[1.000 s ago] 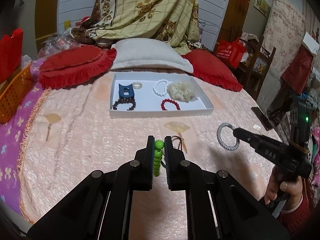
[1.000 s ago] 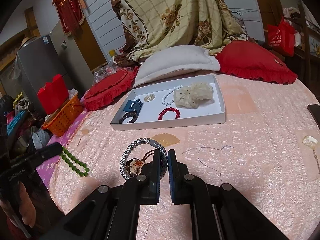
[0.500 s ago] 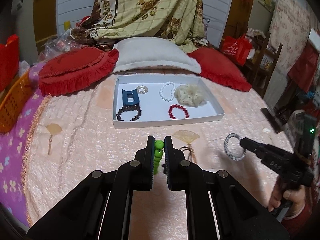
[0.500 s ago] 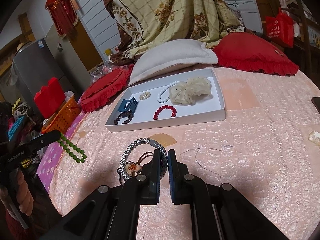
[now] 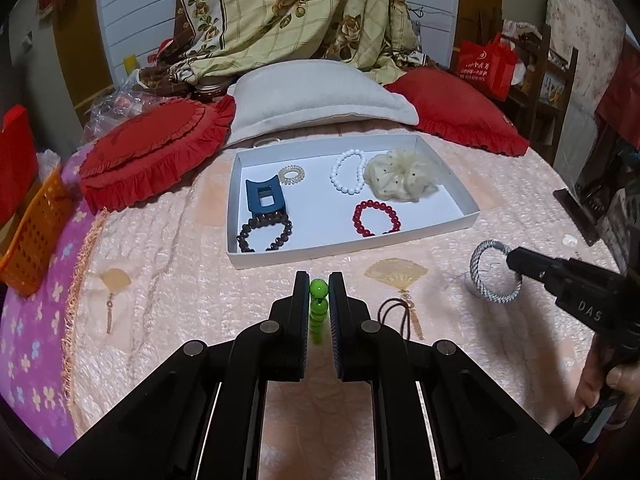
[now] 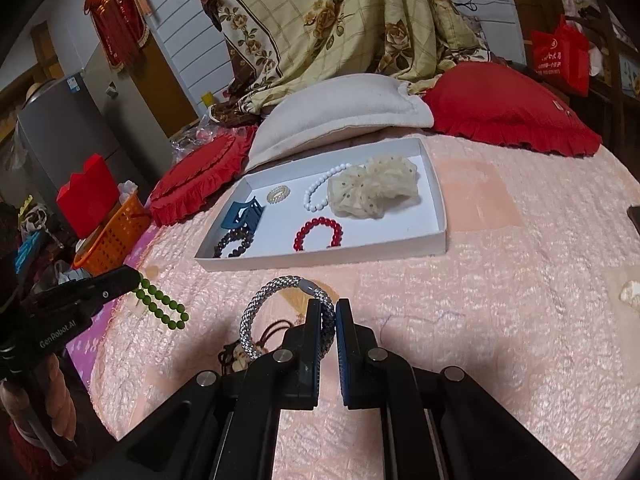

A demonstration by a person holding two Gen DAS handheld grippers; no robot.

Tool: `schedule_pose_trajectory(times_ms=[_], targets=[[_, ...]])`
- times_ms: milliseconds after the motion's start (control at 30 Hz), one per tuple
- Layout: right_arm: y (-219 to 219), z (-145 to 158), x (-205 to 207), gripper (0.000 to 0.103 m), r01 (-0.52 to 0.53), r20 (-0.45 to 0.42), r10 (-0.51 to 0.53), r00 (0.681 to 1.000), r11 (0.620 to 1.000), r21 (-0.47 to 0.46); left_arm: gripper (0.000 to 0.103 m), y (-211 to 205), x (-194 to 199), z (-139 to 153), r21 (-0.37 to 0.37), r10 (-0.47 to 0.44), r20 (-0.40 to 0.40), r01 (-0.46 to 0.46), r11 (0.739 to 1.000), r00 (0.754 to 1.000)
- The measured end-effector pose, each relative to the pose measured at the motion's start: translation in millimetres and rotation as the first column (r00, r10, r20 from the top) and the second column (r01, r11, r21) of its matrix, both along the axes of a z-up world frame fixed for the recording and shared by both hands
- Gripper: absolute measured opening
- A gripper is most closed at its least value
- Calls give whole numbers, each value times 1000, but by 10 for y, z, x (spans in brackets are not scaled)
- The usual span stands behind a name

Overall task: Organize jewelry
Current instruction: 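Carry the grey bangle with right tool while left tool carries green beads over tray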

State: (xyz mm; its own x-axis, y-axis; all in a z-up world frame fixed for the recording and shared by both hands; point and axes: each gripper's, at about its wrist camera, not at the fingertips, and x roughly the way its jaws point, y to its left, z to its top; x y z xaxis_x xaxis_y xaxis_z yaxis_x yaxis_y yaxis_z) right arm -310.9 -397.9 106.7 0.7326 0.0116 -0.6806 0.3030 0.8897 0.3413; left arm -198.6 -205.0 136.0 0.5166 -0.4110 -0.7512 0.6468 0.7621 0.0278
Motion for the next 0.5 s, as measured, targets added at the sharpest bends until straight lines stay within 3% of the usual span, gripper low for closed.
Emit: schedule_pose_trajectory(times_ms=[500], targets=[[-268, 114, 396, 7, -2, 11, 3, 1000, 1000, -23, 8, -450, 282, -32, 76, -27, 46, 24, 997, 999]])
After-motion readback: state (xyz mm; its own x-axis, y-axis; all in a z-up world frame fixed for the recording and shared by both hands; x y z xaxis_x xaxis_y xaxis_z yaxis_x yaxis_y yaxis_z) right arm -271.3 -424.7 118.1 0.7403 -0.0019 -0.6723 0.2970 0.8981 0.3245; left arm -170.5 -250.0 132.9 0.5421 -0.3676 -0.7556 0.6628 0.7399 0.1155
